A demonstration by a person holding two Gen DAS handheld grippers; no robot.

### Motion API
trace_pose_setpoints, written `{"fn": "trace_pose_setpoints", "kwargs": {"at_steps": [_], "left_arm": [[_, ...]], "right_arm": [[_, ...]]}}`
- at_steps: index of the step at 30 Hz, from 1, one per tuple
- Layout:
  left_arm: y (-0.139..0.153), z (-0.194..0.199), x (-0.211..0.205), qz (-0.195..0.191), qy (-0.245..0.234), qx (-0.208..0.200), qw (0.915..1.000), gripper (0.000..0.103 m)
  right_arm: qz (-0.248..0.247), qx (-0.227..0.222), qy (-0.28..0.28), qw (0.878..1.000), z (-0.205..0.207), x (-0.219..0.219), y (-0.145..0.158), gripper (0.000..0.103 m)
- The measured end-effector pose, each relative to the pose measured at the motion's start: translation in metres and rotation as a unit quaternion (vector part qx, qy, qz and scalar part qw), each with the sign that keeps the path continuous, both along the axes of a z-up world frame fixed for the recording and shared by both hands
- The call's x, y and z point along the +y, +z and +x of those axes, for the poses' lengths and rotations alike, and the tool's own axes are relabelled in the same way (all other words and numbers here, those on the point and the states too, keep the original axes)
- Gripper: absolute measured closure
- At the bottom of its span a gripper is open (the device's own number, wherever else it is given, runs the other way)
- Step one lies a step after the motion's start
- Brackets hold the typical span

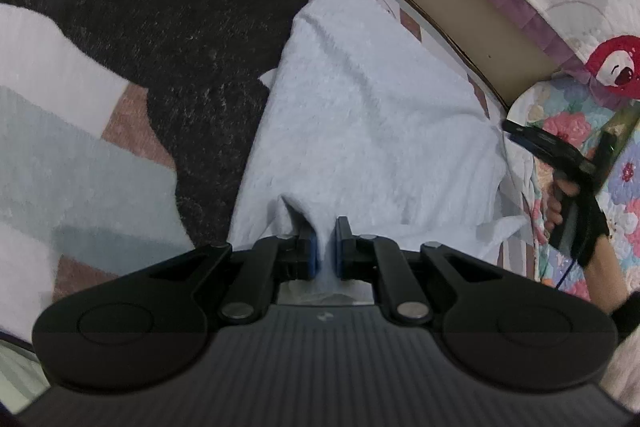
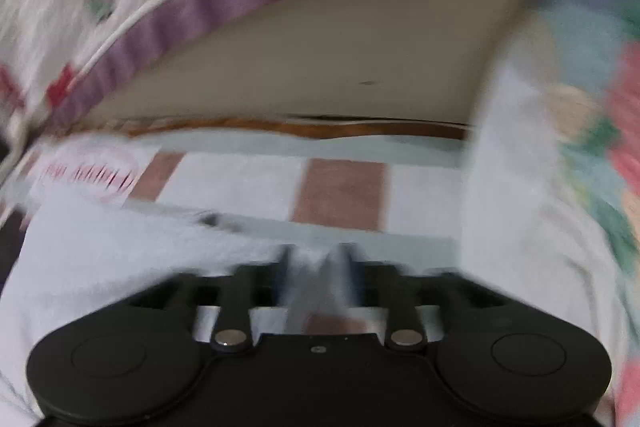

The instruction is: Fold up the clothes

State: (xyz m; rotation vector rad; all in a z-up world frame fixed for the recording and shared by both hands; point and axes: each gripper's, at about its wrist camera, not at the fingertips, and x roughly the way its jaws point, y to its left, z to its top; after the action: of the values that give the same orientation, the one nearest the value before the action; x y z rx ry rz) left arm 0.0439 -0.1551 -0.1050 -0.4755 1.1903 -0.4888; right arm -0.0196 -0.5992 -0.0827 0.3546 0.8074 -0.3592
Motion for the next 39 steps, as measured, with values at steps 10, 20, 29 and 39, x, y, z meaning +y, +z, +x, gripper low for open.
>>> {"fn": "trace_pose_setpoints", "kwargs": {"at_steps": [10, 20, 29, 39], "left_arm": [[-0.004, 0.000, 0.004, -0.014, 0.014, 0.018, 0.9996, 0.095], [-0.013, 0.000, 0.006, -0.038, 0.050, 0.045, 0.9970, 0.084], [-0.002, -0.007, 0.009, -0.104, 0.062, 0.037, 0.9919, 0.093], [0.060, 0.044, -0.018, -0.136, 0.072, -0.046, 0.9871, 0.095]], "right_arm": [[0.159, -0.115, 0.119, 0.973, -0.121, 0.028, 0.001, 0.035], [0.020, -0.095, 0.217, 0.971, -0.137, 0.086, -0.003, 0.035], [0.014, -0.142, 0.179, 0.974, -0.143, 0.109, -0.018, 0.097], [-0.053, -0.199, 0.102, 0.973, -0.107, 0.072, 0.043, 0.098]]}}
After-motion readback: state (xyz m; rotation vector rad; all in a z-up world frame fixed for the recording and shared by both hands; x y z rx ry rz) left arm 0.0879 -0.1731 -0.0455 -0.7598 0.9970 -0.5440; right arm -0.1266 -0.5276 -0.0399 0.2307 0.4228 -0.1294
